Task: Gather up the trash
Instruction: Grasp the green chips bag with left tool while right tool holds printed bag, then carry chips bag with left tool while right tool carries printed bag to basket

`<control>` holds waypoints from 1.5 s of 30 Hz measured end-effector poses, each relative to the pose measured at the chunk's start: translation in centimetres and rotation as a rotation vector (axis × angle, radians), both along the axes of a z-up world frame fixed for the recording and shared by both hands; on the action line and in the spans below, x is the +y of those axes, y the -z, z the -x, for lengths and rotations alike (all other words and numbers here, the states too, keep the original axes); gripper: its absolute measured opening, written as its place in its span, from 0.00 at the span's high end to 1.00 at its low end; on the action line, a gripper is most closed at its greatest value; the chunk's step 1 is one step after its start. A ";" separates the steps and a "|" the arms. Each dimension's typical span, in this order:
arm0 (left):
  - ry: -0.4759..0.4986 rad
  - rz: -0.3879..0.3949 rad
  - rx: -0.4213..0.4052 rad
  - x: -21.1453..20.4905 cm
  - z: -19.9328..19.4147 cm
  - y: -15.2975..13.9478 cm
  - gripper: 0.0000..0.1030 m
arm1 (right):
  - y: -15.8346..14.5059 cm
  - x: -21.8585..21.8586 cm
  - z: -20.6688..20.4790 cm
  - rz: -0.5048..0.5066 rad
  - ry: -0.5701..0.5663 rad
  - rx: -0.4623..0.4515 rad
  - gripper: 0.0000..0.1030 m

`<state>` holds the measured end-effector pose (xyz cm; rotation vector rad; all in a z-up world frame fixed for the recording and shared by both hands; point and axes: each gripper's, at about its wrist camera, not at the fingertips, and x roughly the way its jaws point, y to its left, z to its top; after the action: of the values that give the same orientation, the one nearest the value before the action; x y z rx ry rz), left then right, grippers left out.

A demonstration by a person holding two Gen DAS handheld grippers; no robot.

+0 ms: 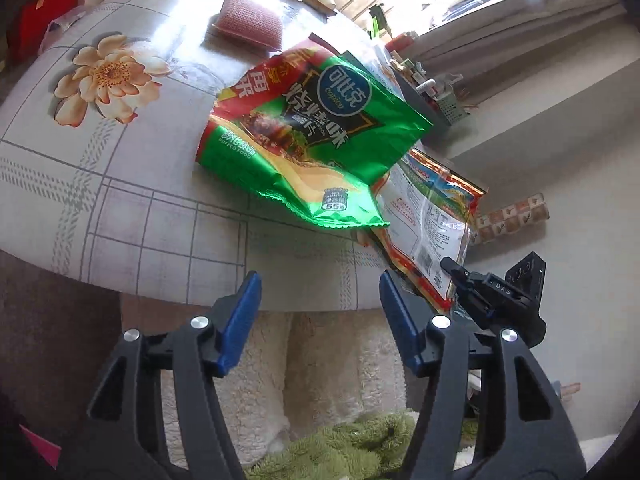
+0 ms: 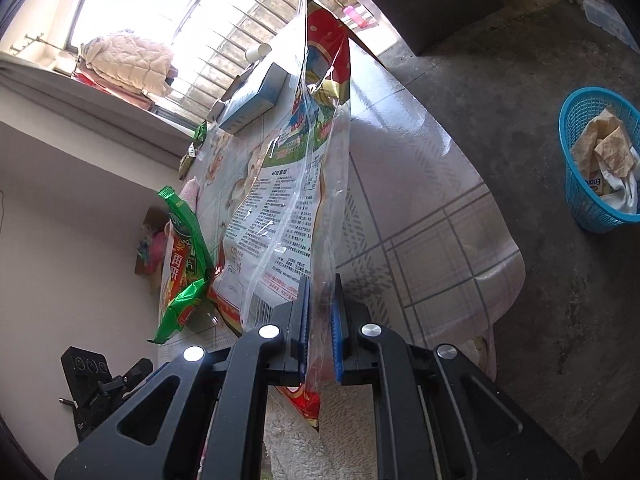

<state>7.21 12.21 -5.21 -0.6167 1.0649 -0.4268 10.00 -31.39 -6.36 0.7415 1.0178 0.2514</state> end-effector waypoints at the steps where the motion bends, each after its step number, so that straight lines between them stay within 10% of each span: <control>1: -0.001 0.002 -0.025 0.7 0.4 -0.5 0.42 | -0.1 -0.1 -0.1 0.006 -0.001 0.000 0.90; 8: -0.188 -0.051 -0.194 6.4 -3.2 -4.6 0.35 | -0.3 -0.4 -0.1 0.039 -0.013 0.004 0.90; 17: -0.128 -0.101 -0.028 4.1 -12.4 -1.5 0.32 | -1.3 -1.0 -1.3 0.108 -0.091 0.024 0.74; 23: -0.081 -0.116 0.017 2.4 -13.2 0.5 0.34 | 0.0 -2.5 -2.6 -0.087 -0.095 0.043 0.55; 35: -0.026 -0.178 0.011 0.4 -12.2 1.3 0.62 | 0.8 -0.7 -4.7 -0.145 -0.117 0.058 0.58; 45: -0.005 -0.148 -0.008 -0.7 -11.0 1.6 0.96 | 1.7 0.9 -5.4 -0.183 -0.102 0.076 0.84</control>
<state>18.18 11.56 -6.83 -0.4854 1.0763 -0.3425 15.39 -30.50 -8.05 0.8713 1.1164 0.4113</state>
